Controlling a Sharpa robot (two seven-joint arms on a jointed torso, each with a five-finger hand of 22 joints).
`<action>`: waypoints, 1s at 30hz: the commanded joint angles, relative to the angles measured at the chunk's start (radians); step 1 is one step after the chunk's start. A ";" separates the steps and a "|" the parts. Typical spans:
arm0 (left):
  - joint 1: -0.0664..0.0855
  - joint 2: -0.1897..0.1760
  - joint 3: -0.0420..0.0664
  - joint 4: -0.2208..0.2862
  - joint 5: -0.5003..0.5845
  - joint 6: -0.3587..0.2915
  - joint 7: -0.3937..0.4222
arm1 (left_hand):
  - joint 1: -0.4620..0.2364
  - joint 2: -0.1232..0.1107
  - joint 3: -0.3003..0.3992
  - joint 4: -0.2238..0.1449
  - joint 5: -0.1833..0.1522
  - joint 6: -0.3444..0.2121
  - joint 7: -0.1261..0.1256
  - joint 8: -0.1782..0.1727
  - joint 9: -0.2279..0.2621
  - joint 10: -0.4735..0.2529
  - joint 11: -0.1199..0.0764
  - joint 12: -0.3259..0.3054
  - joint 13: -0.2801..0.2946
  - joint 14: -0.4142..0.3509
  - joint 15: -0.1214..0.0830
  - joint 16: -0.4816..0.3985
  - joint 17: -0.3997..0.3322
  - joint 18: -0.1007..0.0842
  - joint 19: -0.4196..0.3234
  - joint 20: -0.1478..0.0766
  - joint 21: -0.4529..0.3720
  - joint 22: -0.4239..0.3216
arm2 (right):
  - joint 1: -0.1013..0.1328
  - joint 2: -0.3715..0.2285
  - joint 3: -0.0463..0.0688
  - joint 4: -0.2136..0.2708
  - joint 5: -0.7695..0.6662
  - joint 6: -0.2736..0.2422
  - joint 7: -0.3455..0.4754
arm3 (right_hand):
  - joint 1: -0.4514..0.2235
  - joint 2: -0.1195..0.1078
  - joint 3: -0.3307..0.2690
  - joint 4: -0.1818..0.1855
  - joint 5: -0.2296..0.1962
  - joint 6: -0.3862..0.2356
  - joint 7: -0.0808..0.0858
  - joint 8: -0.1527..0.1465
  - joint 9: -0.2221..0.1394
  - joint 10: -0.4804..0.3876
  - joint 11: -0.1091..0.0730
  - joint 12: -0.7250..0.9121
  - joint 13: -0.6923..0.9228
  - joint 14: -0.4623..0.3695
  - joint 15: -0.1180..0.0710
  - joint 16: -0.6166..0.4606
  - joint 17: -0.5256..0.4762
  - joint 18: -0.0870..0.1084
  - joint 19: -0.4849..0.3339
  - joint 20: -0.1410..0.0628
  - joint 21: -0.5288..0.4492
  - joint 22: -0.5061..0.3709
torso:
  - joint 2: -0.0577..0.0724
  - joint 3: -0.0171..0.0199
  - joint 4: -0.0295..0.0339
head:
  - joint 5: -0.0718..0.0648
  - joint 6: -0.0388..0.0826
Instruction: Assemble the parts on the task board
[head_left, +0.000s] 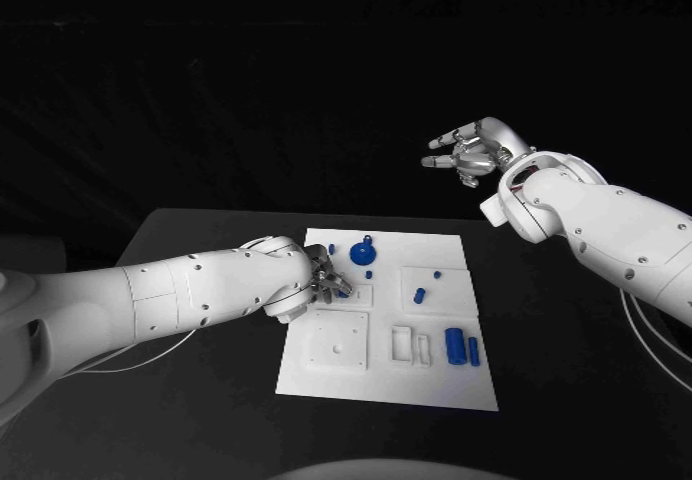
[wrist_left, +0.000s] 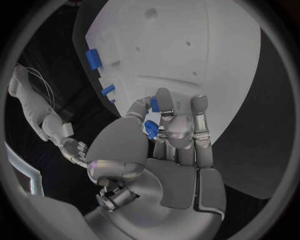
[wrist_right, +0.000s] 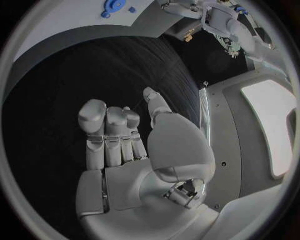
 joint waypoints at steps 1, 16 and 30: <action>-0.005 0.004 -0.005 -0.012 -0.008 0.041 -0.035 | 0.002 0.012 0.100 -0.095 0.006 0.070 -0.065 0.006 0.254 0.049 -0.009 0.005 0.000 0.005 0.000 0.007 0.001 -0.001 0.007 0.000 -0.003 0.006 | -0.002 0.002 0.000 -0.001 -0.010 0.016 0.002 | -0.003 0.008 0.002 -0.006 -0.005 0.007 0.001 -0.006 -0.001 -0.009 0.000 0.004 -0.001 -0.006 0.000 -0.006 -0.002 0.015 0.036 0.003 -0.004 0.103 | 0.000 -0.0001 -0.0010 | 0.000 0.000; -0.002 0.026 -0.005 -0.026 -0.040 0.109 -0.044 | -0.002 0.011 0.093 -0.083 0.005 0.071 -0.069 0.024 0.275 0.049 -0.008 0.015 -0.003 0.007 0.002 0.016 0.021 -0.002 0.011 0.004 -0.015 0.016 | -0.007 0.006 0.000 -0.006 -0.010 0.020 0.001 | -0.003 0.008 0.002 -0.006 -0.005 0.007 0.001 -0.006 -0.001 -0.009 0.000 0.004 -0.001 -0.006 0.000 -0.006 -0.002 0.015 0.036 0.003 -0.004 0.103 | -0.001 0.0001 0.0003 | -0.004 -0.002; -0.001 0.041 -0.005 -0.034 -0.070 0.118 -0.044 | 0.000 0.013 0.092 -0.072 0.003 0.069 -0.069 0.033 0.285 0.049 -0.008 0.019 -0.006 0.007 0.003 0.018 0.026 0.000 0.012 0.006 -0.018 0.017 | -0.011 0.007 0.000 -0.005 -0.010 0.021 0.001 | -0.003 0.008 0.002 -0.006 -0.005 0.007 0.001 -0.006 -0.001 -0.009 0.000 0.004 -0.001 -0.006 0.000 -0.006 -0.002 0.015 0.036 0.003 -0.004 0.103 | 0.000 -0.0007 0.0013 | -0.006 -0.002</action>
